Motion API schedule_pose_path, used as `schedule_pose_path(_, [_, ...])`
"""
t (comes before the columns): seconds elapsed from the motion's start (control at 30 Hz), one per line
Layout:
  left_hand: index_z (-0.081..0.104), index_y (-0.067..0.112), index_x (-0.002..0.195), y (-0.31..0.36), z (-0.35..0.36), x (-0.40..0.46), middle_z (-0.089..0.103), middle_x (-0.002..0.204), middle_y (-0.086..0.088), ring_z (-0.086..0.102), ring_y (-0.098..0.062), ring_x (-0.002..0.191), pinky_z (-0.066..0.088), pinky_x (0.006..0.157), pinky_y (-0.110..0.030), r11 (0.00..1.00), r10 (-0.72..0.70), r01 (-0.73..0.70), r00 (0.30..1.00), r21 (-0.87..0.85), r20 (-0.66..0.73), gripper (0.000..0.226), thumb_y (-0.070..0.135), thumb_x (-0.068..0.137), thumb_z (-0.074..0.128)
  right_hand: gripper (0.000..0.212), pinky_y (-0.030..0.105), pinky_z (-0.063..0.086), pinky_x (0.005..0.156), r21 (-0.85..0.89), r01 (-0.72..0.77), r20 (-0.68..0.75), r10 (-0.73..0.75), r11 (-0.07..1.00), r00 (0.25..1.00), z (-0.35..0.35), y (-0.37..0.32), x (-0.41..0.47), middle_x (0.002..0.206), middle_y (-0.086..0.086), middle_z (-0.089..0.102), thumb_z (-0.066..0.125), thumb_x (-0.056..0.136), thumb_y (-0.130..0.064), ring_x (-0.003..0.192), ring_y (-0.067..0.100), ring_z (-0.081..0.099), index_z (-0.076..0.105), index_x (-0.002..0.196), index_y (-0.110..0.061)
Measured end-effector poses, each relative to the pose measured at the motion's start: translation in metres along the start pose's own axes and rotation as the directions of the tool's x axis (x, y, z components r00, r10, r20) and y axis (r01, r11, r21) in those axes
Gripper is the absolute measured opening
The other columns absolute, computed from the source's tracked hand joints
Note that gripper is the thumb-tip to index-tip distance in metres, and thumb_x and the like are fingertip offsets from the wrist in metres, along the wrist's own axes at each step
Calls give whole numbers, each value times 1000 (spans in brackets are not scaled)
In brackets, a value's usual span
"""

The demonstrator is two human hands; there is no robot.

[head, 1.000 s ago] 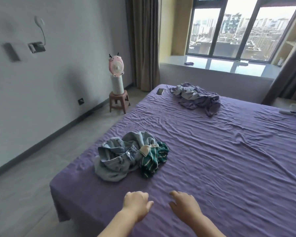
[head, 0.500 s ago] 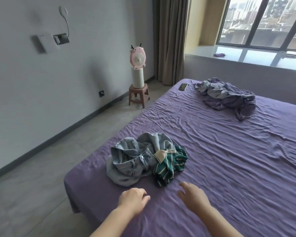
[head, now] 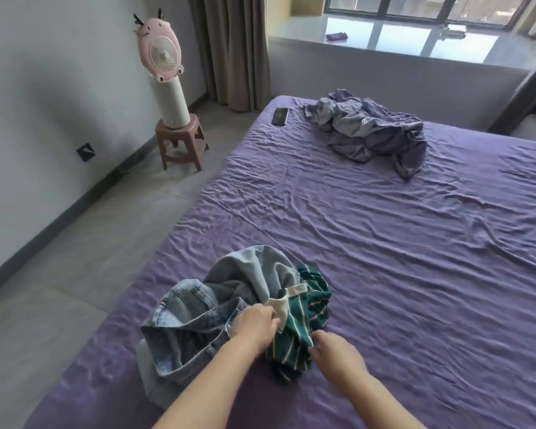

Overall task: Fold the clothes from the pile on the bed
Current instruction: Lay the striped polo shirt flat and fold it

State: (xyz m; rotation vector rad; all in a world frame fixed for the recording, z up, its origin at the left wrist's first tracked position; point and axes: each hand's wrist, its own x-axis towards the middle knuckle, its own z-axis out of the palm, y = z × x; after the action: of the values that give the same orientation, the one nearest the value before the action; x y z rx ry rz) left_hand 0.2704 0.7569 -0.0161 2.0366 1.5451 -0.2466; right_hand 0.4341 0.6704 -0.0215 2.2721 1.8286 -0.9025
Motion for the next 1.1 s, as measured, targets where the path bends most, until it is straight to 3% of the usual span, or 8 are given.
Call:
schedule_pose_path(0.2, [48, 18, 132, -8, 19, 66, 48, 132, -3, 38, -26, 124, 37, 104, -38, 996, 82, -85, 994, 40, 75, 36, 24, 97, 42, 33, 37, 46, 90, 37, -79, 58, 77, 996, 995, 18, -14, 49, 121, 3, 54, 44, 94, -37, 113, 25, 52, 52, 120, -17])
schedule_pose_path(0.27, [40, 23, 137, -6, 25, 76, 47, 132, -9, 41, -29, 123, 37, 103, -38, 999, 28, -26, 996, -17, 87, 42, 24, 95, 46, 34, 38, 45, 91, 60, -117, 66, 113, 991, 991, 22, -16, 60, 122, 4, 53, 45, 94, -36, 114, 25, 51, 51, 120, -17])
schedule_pose_path(0.4, [62, 29, 118, -2, 32, 86, 62, 117, -6, 42, -24, 119, 33, 98, -35, 999, -13, 8, 995, 43, 99, 33, 44, 93, 47, 33, 36, 44, 93, 156, -167, 69, 158, 974, 985, 27, -18, 73, 125, 3, 53, 50, 91, -34, 117, 24, 50, 51, 120, -19])
schedule_pose_path(0.5, [70, 28, 105, 8, 22, 85, 68, 108, -2, 52, -19, 111, 41, 95, -32, 978, 96, -74, 990, -193, 106, 26, 42, 91, 52, 40, 27, 41, 90, 340, -160, 52, 151, 927, 987, 25, -16, 72, 125, -1, 56, 58, 86, -27, 116, 17, 51, 51, 125, -21])
schedule_pose_path(0.63, [72, 16, 100, 34, -10, 79, 67, 97, 2, 58, -11, 93, 41, 80, -18, 856, 252, -185, 965, -482, 76, 21, 29, 89, 60, 7, 28, 42, 70, 591, -108, -102, 207, 800, 973, 0, -11, 56, 92, 0, 66, 55, 90, -20, 85, 17, 60, 61, 94, -16])
schedule_pose_path(0.73, [69, 21, 90, 64, -37, 70, 67, 89, 7, 60, -8, 89, 43, 77, -19, 744, 248, -132, 965, -655, 88, 11, 30, 89, 61, 18, 20, 40, 60, 731, -25, -228, 278, 682, 933, -35, -1, 36, 76, -2, 60, 49, 94, -14, 68, 10, 53, 55, 80, -22])
schedule_pose_path(1.0, [62, 17, 94, 148, -82, 0, 60, 82, 2, 55, -10, 65, 46, 54, -23, 609, 113, -86, 993, -788, -22, 11, 23, 94, 54, 6, 14, 43, 59, 661, 278, -559, 210, 697, 802, -142, 43, -50, 74, -9, 66, 60, 91, -25, 69, 5, 61, 66, 89, -25])
schedule_pose_path(1.1, [64, 15, 107, 177, -93, -42, 66, 101, -3, 60, -9, 82, 48, 70, -21, 677, 189, -258, 966, -689, -176, 18, 15, 89, 60, 7, 11, 40, 59, 587, 383, -658, 145, 714, 739, -179, 62, -95, 71, -16, 63, 60, 90, -27, 66, -4, 58, 64, 86, -31])
